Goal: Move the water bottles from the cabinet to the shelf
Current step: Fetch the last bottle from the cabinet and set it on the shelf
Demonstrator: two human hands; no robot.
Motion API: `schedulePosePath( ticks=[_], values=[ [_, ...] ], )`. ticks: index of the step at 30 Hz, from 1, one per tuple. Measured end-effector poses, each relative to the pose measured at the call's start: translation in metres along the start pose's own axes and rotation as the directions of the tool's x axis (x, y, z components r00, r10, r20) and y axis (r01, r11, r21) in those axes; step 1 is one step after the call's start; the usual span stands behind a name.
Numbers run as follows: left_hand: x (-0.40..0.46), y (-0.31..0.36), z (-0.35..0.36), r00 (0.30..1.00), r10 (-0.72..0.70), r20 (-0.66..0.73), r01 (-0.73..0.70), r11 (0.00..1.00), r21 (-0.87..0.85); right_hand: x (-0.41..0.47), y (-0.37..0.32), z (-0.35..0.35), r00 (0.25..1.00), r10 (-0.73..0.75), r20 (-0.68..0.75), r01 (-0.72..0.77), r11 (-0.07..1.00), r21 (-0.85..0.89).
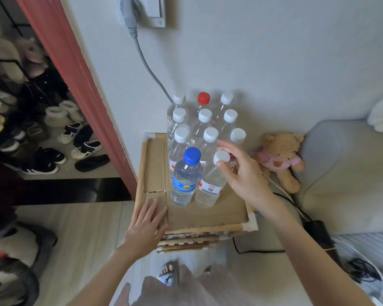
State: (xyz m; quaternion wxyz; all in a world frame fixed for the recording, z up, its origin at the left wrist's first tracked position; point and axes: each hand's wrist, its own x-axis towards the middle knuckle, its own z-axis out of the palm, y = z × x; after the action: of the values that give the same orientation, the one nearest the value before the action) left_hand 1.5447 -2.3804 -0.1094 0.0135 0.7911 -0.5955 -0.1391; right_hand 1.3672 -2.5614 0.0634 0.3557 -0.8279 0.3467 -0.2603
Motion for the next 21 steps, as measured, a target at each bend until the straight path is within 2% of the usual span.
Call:
schedulePosePath(
  ticks=[3,5,8,10,12,15,18,21],
  values=[
    [-0.001,0.002,0.005,1.000,-0.022,-0.015,0.021,0.999,-0.041,-0.003,-0.001,0.007,0.997,-0.021,-0.076,0.020,1.000,-0.007],
    [-0.001,0.003,0.008,0.999,-0.029,-0.036,0.028,0.999,-0.040,-0.004,0.002,0.013,0.984,-0.018,-0.179,0.008,0.998,-0.057],
    [-0.002,0.002,0.010,0.997,-0.019,-0.076,0.018,1.000,-0.020,-0.003,0.003,0.020,0.937,0.083,-0.340,-0.128,0.985,-0.113],
    [-0.001,0.002,0.010,0.995,-0.016,-0.095,0.014,1.000,-0.018,-0.004,0.002,0.025,0.918,0.103,-0.384,-0.179,0.969,-0.169],
    [-0.001,0.002,0.012,0.994,-0.014,-0.109,0.011,1.000,-0.023,-0.005,0.005,0.024,0.932,0.038,-0.361,-0.115,0.974,-0.194],
    [0.001,0.002,0.014,0.991,-0.019,-0.131,0.013,0.999,-0.041,-0.009,0.008,0.011,0.978,-0.021,-0.207,0.000,0.995,-0.104],
    [0.001,0.003,0.014,0.988,-0.027,-0.149,0.019,0.998,-0.057,-0.013,0.008,0.001,0.995,0.084,-0.055,-0.081,0.995,0.059],
    [0.001,0.004,0.014,0.987,-0.032,-0.159,0.019,0.997,-0.080,-0.013,0.009,0.008,0.995,0.065,-0.081,-0.060,0.996,0.066]
  ],
)
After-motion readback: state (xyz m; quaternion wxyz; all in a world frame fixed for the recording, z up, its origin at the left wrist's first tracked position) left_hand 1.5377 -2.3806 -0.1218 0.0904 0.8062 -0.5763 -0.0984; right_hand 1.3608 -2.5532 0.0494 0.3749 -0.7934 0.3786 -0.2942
